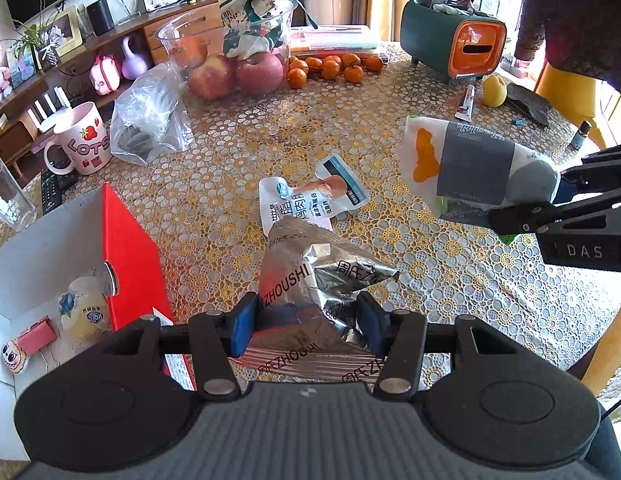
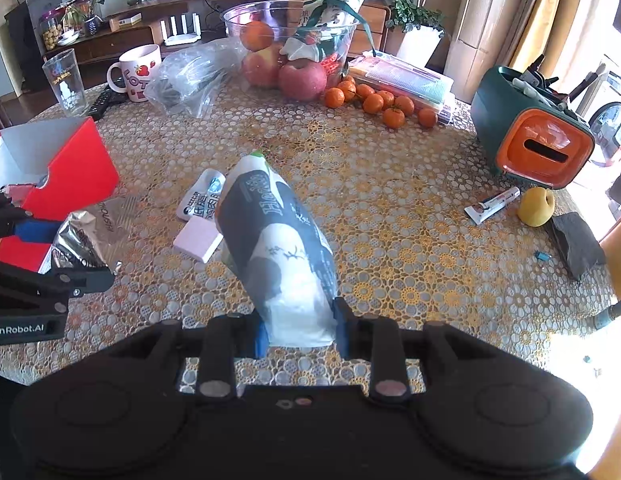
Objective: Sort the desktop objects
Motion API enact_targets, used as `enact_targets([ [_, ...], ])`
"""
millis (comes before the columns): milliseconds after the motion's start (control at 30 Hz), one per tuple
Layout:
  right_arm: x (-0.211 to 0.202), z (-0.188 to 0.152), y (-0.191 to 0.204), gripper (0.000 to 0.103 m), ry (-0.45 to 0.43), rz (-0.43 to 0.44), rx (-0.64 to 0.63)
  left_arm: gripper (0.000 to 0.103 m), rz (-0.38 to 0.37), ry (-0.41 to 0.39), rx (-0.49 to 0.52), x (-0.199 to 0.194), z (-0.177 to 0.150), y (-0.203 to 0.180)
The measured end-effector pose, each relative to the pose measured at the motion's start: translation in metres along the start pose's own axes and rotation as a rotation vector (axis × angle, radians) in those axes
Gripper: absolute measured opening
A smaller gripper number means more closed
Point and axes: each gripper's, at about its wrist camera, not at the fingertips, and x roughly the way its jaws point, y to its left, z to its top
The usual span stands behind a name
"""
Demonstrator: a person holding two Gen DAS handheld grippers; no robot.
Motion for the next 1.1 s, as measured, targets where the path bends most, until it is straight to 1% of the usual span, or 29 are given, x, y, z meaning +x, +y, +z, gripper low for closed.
enact_targets([
  [200,-0.024,-0.012,0.021,0.03,-0.006,0.006,-0.032,0.052,-0.013,-0.009,-0.016,-0.023,-0.013,0.0],
  [467,-0.053,-0.013,0.059,0.03,-0.039,0.027,-0.095,0.052,0.006,-0.029,-0.022,-0.056,-0.032,0.012],
  [633,-0.064,-0.008,0.088,0.03,-0.059,0.043,-0.142,0.052,0.024,-0.047,-0.035,-0.075,-0.04,0.03],
  [800,-0.07,-0.003,0.117,0.03,-0.071,0.056,-0.177,0.052,0.046,-0.048,-0.062,-0.088,-0.05,0.053],
  [1100,-0.074,0.017,0.172,0.03,-0.104,0.107,-0.209,0.052,0.09,-0.06,-0.11,-0.106,-0.064,0.097],
])
